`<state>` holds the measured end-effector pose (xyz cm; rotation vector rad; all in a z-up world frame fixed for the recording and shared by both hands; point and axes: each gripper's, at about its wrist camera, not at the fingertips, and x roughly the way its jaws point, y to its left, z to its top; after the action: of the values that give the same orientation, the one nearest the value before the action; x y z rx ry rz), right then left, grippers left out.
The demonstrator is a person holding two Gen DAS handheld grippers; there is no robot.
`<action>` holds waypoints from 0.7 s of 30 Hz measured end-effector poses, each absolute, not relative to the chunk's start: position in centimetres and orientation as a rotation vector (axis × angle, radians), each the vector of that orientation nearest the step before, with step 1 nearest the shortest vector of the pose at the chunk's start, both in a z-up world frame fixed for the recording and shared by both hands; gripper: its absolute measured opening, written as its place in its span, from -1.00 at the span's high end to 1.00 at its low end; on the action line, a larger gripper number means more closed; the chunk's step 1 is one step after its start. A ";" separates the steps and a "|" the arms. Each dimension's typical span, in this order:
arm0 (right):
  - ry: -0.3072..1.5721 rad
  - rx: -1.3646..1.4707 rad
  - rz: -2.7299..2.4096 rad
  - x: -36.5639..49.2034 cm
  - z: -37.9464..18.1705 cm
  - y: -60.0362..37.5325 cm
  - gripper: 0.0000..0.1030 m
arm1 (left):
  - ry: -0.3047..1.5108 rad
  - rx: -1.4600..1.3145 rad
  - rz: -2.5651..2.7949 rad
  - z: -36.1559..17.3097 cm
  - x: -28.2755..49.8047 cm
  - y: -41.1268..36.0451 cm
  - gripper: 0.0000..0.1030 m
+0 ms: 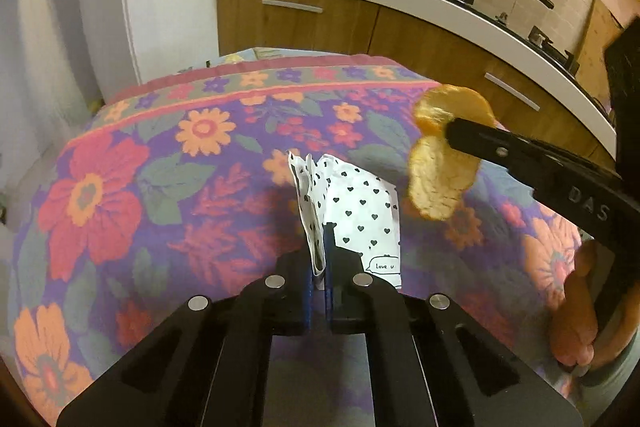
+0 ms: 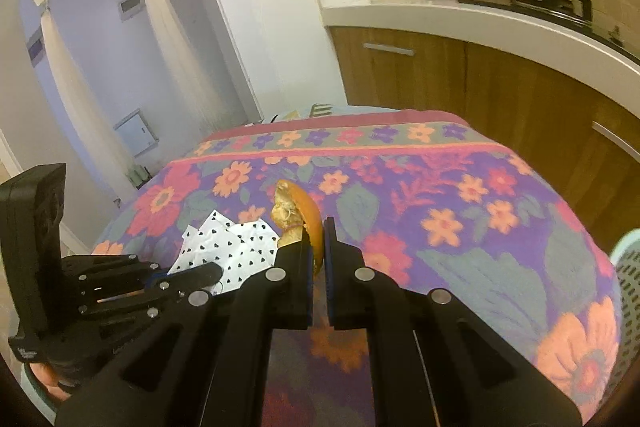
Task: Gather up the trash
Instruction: 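Carry the paper and yellow peel over the wastebasket and lower them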
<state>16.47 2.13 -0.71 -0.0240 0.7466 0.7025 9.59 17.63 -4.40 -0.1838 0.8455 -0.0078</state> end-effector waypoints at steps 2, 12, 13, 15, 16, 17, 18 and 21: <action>0.737 0.006 0.696 16.0 -0.3 0.0 0.94 | 0.821 -0.193 -0.010 -4.0 9.2 16.8 0.97; 0.682 0.168 0.605 15.1 1.6 -12.5 0.94 | 0.715 -0.201 -0.150 -0.4 10.1 8.7 0.97; 0.681 0.182 0.598 14.9 1.7 -13.8 0.94 | 0.714 -0.192 -0.162 -0.3 10.3 7.7 0.97; 0.669 0.192 0.565 14.4 1.9 -16.3 0.94 | 0.710 -0.167 -0.199 0.1 10.8 5.0 0.96; 0.664 0.186 0.546 14.3 2.0 -17.3 0.94 | 0.708 -0.159 -0.211 0.1 11.0 3.9 0.96; 0.655 0.174 0.520 14.0 2.1 -18.5 0.94 | 0.706 -0.150 -0.229 0.2 11.3 2.5 0.96; 0.648 0.165 0.500 13.8 2.2 -19.2 0.94 | 0.707 -0.142 -0.245 0.3 11.8 1.0 0.96; 0.629 0.135 0.422 13.2 2.3 -22.2 0.94 | 0.706 -0.126 -0.287 0.1 12.7 -2.2 0.96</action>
<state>13.21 -22.17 2.28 0.1351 0.6290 0.4217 12.65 -2.18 0.09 -0.1263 0.7061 -0.2872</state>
